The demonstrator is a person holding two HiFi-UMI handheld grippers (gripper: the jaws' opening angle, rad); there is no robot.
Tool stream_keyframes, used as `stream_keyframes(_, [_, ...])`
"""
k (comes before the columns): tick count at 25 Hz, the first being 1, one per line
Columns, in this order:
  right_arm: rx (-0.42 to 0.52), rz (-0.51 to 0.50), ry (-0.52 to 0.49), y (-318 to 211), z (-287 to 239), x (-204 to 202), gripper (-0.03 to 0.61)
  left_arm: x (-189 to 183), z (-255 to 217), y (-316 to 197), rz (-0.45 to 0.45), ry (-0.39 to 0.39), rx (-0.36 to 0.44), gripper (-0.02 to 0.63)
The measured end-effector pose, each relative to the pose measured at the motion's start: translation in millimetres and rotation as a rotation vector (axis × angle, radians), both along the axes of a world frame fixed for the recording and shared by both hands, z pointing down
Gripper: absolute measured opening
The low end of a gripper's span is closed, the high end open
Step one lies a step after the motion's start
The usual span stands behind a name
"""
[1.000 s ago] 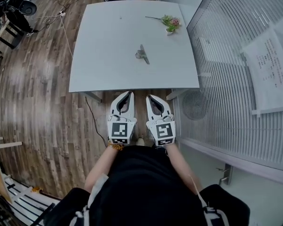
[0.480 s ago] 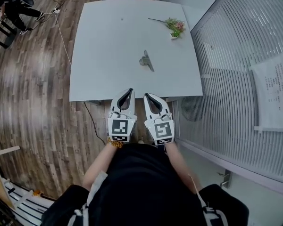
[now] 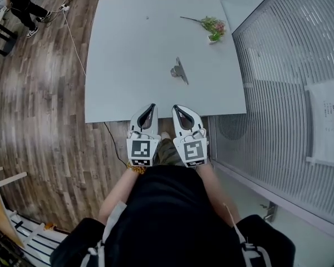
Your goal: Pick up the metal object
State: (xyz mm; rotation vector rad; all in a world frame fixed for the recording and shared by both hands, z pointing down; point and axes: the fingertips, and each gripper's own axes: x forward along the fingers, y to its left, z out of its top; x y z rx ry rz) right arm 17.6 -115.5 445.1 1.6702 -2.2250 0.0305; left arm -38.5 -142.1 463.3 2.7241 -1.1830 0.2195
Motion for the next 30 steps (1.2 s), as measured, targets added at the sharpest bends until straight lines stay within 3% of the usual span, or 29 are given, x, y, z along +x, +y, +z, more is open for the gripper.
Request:
stream_keyframes(3, [-0.017,-0.009,-0.002,-14.5,10.7,11.2,0.0,12.8,7.9,-7.6,0.019,-0.042,0.001,0.006])
stream_keyframes(9, [-0.033,-0.031,-0.137,-50.7,11.2,24.9,0.0,26.6,2.3,-34.5,0.01,-0.09,0.009,0.006])
stream_keyframes(14, [-0.027,-0.056,-0.166,-70.9,14.1,48.9,0.0,52.5,-4.8,-54.6,0.002,-0.116,0.038,0.006])
stream_keyframes(21, [-0.089,-0.096,-0.11,-90.7,58.0,89.5,0.0,78.3,-1.7,-80.9,-0.055,-0.122,0.047,0.006])
stream_keyframes(30, [-0.189,-0.105,-0.058,-114.9,103.1,107.0,0.0,73.0,10.4,-88.8,-0.075,-0.096,0.005,0.006])
